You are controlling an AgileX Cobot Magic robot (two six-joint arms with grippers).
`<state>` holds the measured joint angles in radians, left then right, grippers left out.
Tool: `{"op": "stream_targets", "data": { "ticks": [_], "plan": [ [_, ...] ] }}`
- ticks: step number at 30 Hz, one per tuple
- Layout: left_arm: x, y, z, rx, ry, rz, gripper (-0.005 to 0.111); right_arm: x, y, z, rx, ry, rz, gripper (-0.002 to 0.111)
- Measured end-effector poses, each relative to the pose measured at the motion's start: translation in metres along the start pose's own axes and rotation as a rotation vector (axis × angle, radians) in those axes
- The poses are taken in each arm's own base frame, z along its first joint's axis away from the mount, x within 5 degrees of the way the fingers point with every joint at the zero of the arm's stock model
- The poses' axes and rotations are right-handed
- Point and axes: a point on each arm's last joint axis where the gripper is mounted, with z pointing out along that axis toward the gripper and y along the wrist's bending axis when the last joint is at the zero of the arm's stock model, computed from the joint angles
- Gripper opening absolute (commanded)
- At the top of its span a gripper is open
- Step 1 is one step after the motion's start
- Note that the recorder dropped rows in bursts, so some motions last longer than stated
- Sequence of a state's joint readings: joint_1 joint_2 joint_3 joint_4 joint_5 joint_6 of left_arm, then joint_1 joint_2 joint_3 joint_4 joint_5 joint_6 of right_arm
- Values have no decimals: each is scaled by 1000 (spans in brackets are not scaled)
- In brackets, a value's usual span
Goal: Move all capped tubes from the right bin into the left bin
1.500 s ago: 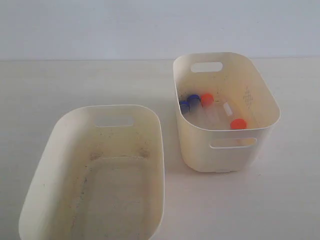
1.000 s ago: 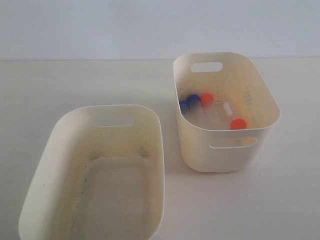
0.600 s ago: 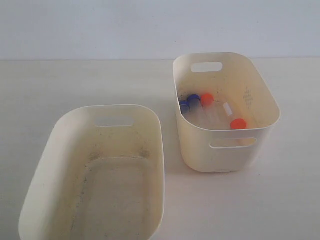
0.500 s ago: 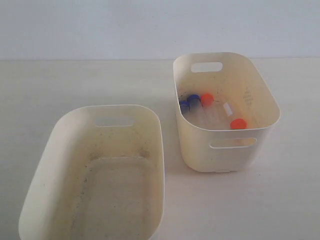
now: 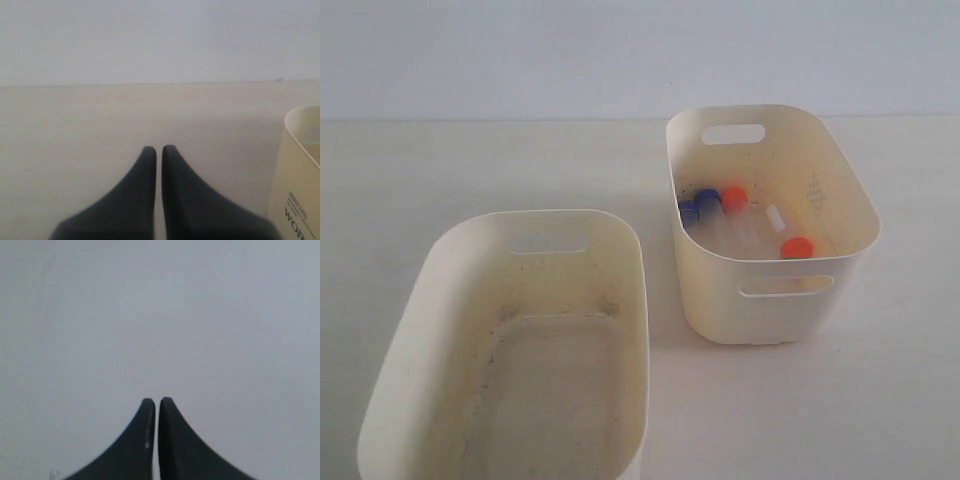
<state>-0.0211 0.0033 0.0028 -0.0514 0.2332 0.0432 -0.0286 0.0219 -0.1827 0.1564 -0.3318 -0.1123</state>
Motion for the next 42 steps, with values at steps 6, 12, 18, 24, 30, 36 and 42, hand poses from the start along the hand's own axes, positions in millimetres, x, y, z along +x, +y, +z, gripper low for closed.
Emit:
{"op": "stream_targets", "data": {
  "ticks": [6,12,18,24,30,36,42],
  "plan": [
    [0,0,0,0,0,0,4,-37,13,84,-78,470,-77,3],
    [0,0,0,0,0,0,4,31,17,153,-117,948,-88,3],
    [0,0,0,0,0,0,4,82,16,188,-52,962,13,3],
    [0,0,0,0,0,0,4,118,24,210,-49,1092,107,0],
    [0,0,0,0,0,0,4,128,67,238,-266,1292,81,0],
    [0,0,0,0,0,0,4,142,95,282,-206,1575,117,0],
    [0,0,0,0,0,0,4,210,109,313,-185,1834,65,0]
  ]
}}
